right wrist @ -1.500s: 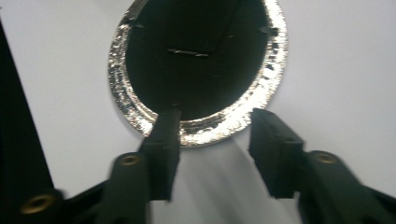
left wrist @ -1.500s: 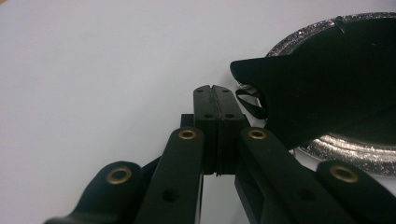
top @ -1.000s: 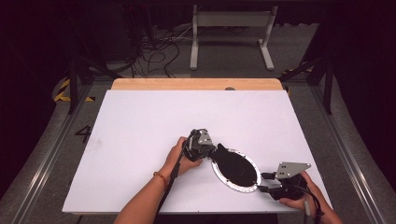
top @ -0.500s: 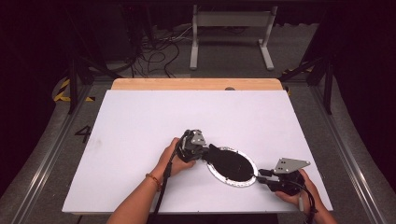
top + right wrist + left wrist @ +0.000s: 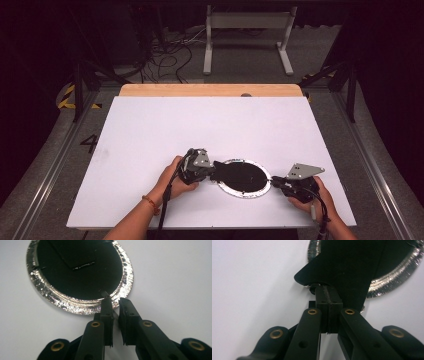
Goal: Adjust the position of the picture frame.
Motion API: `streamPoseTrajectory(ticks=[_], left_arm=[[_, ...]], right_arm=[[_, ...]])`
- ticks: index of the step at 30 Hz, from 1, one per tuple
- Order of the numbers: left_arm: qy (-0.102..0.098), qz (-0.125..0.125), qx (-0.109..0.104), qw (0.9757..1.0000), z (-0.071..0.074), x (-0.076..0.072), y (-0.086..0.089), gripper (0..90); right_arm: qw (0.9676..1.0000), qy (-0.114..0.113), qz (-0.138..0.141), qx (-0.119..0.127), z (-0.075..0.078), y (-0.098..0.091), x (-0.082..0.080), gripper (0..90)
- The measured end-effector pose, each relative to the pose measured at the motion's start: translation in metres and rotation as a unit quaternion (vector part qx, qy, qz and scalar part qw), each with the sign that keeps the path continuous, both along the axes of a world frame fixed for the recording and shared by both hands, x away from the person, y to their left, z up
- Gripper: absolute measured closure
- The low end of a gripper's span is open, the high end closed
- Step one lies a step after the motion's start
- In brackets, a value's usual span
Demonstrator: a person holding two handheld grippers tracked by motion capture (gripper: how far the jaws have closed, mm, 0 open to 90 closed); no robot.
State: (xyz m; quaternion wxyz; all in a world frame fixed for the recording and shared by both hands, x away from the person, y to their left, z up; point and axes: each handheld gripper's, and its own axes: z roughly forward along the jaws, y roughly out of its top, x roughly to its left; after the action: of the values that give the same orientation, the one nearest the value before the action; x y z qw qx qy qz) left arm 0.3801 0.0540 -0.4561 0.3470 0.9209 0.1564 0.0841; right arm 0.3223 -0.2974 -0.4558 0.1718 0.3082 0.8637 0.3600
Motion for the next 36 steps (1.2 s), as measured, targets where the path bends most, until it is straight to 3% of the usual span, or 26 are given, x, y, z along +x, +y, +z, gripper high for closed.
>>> streamPoseTrajectory(ticks=[7, 10, 12, 14, 20, 26, 31, 36], left_arm=[[-0.003, -0.009, 0.004, 0.9999, 0.0, -0.014, 0.009, 90.0], [-0.003, -0.009, 0.008, 0.9999, 0.0, -0.02, 0.012, 90.0], [-0.013, -0.008, 0.012, 0.9998, 0.001, -0.023, 0.014, 90.0], [-0.022, 0.005, 0.0, 0.9998, 0.003, -0.023, 0.017, 89.8], [-0.031, 0.063, -0.054, 0.9961, 0.012, -0.009, 0.034, 89.7], [-0.055, 0.062, -0.056, 0.9949, 0.013, 0.002, 0.025, 89.6], [-0.035, 0.06, -0.058, 0.9959, 0.007, 0.013, 0.012, 89.3], [-0.042, 0.061, -0.04, 0.9964, 0.005, 0.014, 0.002, 86.7]], right_arm=[[0.9997, -0.011, -0.012, -0.02, 0.001, 0.012, 0.013, 87.3], [0.9992, -0.016, -0.031, -0.021, 0.0, 0.017, 0.024, 88.8], [0.999, -0.016, -0.039, -0.013, 0.0, 0.018, 0.028, 86.9], [0.9987, -0.018, -0.045, -0.013, 0.0, 0.018, 0.029, 85.0], [0.9993, -0.016, -0.034, -0.005, 0.008, 0.018, 0.01, 83.8], [0.9999, -0.002, -0.01, 0.006, 0.008, 0.023, -0.013, 82.9], [0.9999, 0.005, -0.009, 0.002, 0.002, 0.024, -0.021, 82.8], [0.9997, 0.008, -0.017, 0.017, -0.003, 0.023, -0.022, 85.1]])
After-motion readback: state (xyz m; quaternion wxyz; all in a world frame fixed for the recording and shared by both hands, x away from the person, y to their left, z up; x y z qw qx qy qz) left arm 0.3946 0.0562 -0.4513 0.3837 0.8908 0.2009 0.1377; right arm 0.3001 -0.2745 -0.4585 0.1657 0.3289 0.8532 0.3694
